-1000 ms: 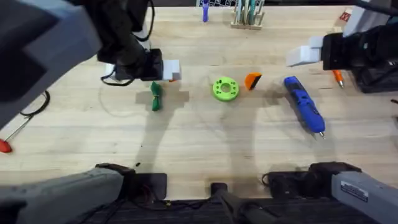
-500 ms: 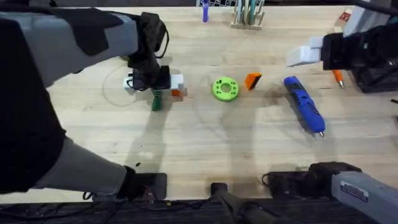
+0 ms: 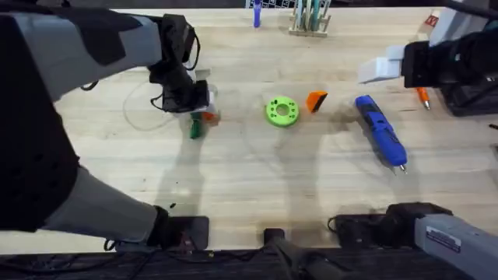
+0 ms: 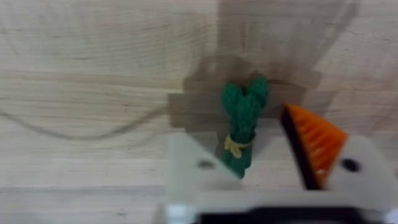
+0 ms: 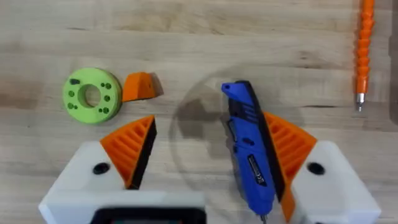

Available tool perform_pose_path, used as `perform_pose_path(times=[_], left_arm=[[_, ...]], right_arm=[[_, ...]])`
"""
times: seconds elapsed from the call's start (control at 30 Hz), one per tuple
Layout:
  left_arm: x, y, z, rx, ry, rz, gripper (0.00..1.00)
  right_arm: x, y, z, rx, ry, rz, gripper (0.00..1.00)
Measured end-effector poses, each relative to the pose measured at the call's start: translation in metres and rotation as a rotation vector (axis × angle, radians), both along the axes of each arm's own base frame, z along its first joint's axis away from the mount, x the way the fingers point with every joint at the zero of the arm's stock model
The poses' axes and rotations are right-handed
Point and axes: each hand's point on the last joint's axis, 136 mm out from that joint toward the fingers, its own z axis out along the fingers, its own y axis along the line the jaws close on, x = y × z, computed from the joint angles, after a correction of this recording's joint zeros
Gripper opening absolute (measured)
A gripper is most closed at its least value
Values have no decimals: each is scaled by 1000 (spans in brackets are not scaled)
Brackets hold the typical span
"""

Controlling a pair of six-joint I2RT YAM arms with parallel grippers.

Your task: Pick up the gripper from the table and insert it into the empty holder that is missing its gripper. Then pick up a screw, insert it into the mounting hole, and use the screwdriver to tighten it. Finally, clean up the table by picking up the vegetable and placing it into the bucket.

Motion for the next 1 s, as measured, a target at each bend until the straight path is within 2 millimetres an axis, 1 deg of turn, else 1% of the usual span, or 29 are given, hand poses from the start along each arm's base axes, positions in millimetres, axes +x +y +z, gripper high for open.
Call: perform_pose_path(times=[0.03,0.07,0.1,0.47,0.63,0.73,0.83,0.87,0.93,1.0], left_arm=[[1,-1,1,-3,-3,-1,161],[2,-1,1,-4,-5,-7,47],[2,-1,1,-4,-6,-8,13],[2,-1,2,-5,-9,-9,3],[4,6,7,30,-40,-3,3],[6,9,25,36,-103,0,3],[11,8,57,19,-213,3,3],[12,8,71,12,-260,4,3],[12,8,91,2,-329,6,3],[11,8,107,-7,-384,7,3]], right_arm=[[0,0,0,0,0,0,991],[0,0,0,0,0,0,992],[0,0,0,0,0,0,991],[0,0,0,0,0,0,991],[0,0,0,0,0,0,991],[0,0,0,0,0,0,992],[0,0,0,0,0,0,991],[0,0,0,0,0,0,991],[0,0,0,0,0,0,991],[0,0,0,0,0,0,991]])
